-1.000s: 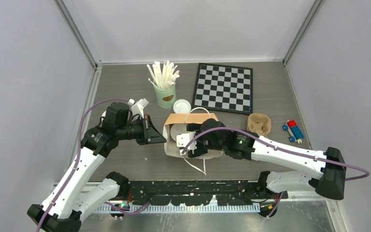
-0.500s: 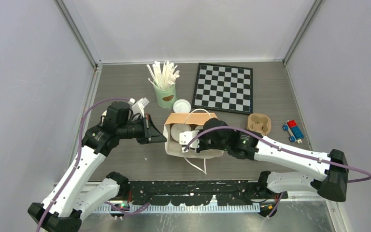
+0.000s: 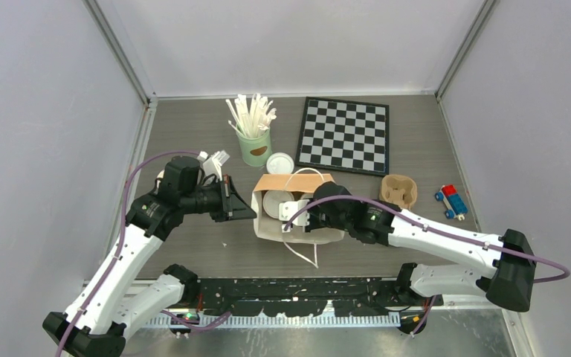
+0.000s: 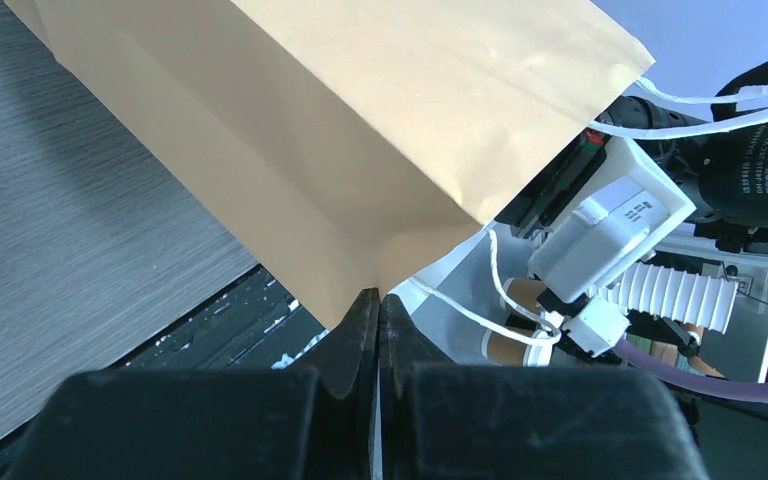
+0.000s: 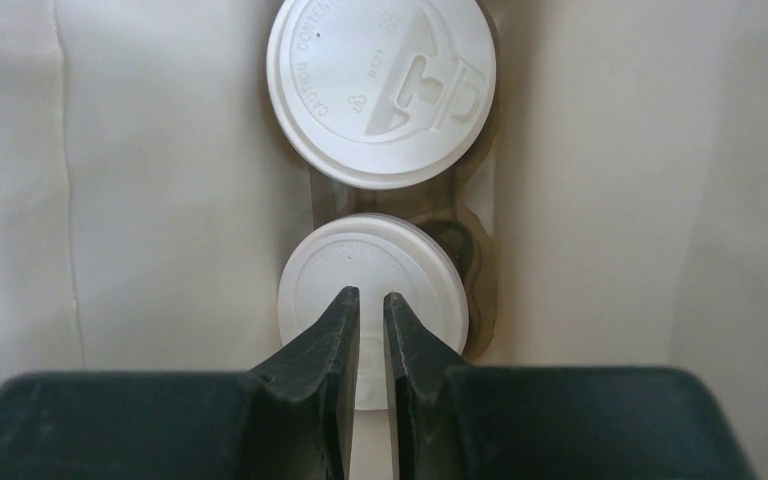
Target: Pack the takeout coffee
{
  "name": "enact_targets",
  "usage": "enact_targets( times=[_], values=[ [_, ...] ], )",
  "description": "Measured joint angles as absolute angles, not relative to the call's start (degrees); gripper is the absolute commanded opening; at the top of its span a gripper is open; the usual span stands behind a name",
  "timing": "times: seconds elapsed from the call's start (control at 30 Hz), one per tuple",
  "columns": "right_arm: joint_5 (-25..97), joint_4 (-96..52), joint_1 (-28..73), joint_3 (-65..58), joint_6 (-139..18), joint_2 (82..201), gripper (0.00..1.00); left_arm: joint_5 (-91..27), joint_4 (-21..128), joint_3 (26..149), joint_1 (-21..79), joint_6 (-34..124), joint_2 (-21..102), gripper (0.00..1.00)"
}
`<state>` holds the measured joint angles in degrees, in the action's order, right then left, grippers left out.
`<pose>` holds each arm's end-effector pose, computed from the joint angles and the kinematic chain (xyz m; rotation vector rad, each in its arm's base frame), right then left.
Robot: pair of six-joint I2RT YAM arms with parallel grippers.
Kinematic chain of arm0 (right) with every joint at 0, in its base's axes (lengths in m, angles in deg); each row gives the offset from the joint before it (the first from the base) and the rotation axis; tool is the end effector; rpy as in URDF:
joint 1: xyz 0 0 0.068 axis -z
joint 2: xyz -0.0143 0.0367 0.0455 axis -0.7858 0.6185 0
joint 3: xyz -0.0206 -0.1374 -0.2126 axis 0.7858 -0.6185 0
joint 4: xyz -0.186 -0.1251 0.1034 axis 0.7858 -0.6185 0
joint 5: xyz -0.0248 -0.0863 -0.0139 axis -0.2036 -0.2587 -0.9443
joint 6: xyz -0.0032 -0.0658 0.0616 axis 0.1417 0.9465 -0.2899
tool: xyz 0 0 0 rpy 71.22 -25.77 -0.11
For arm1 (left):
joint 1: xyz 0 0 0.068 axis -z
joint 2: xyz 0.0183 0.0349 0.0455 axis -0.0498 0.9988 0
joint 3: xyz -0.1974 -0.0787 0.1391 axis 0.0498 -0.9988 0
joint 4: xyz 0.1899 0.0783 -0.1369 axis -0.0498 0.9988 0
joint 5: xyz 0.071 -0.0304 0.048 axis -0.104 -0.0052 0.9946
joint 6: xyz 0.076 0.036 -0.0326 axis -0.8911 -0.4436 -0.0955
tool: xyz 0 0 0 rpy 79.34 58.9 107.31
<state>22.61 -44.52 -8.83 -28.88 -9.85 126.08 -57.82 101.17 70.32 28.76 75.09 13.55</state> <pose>0.1426 0.2372 0.2365 -1.7385 1.4169 0.0479 0.1492 -0.1229 0.2954 0.0178 2.4363 -1.2677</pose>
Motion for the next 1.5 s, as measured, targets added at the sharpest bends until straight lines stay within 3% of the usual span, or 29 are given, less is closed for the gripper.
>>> enact_targets(
  times=[0.73,1.5],
  values=[
    [12.09,-37.70,-7.95,-30.32,-7.64,130.34,0.14,-57.86,101.17,70.32,28.76,75.07,13.53,0.00],
    [12.42,-36.61,-6.58,-30.82,-8.89,130.08,0.14,-57.78,101.21,73.87,28.76,75.07,15.78,0.00]
  ],
)
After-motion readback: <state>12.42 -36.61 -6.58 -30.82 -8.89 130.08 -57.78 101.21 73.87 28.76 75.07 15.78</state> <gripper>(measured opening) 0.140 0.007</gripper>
